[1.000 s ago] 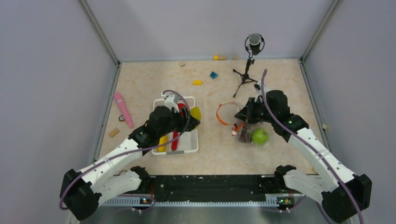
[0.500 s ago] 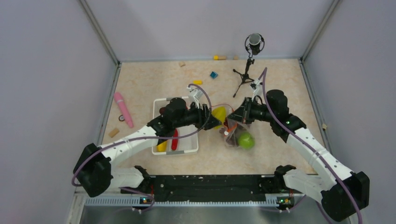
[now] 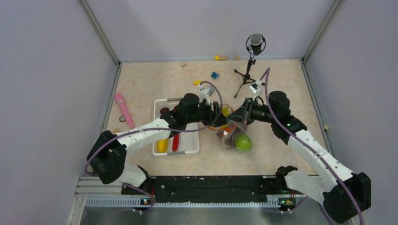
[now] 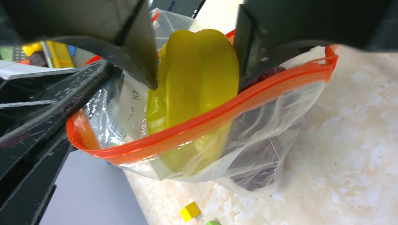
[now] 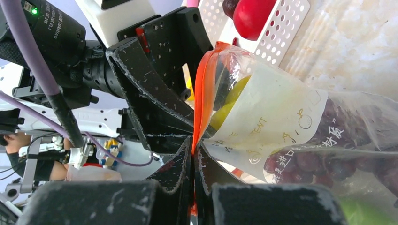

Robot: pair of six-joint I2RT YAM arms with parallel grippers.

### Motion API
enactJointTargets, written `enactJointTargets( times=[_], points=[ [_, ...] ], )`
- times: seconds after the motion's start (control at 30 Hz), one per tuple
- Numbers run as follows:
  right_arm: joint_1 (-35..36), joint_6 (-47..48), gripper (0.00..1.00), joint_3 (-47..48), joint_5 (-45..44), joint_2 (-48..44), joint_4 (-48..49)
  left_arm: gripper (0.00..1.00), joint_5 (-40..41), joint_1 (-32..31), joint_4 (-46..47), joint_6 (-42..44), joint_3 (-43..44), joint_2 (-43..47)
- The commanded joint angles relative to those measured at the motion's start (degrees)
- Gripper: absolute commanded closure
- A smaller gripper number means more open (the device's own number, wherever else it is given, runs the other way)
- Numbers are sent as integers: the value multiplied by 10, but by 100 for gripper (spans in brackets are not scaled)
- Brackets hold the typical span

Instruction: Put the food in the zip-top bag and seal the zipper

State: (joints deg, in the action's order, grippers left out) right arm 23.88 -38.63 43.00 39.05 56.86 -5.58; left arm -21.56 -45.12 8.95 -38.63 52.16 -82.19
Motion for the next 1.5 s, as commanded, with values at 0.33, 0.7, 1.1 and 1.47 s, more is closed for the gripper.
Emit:
enactJointTargets(
  times=[0.33,0.7,1.1,1.47],
  points=[
    [2,11,100,10,-61,-27,19,2,43,-20,-110,44,42,37],
    [1,55,100,20,-138,-27,-41,2,221,-18,-224,46,-47,199],
    [1,73,100,21,-181,-15,-69,2,476,5,-413,-70,-112,316],
    [2,77,100,20,-183,-10,-72,16,387,91,-333,-55,-168,252]
  ],
)
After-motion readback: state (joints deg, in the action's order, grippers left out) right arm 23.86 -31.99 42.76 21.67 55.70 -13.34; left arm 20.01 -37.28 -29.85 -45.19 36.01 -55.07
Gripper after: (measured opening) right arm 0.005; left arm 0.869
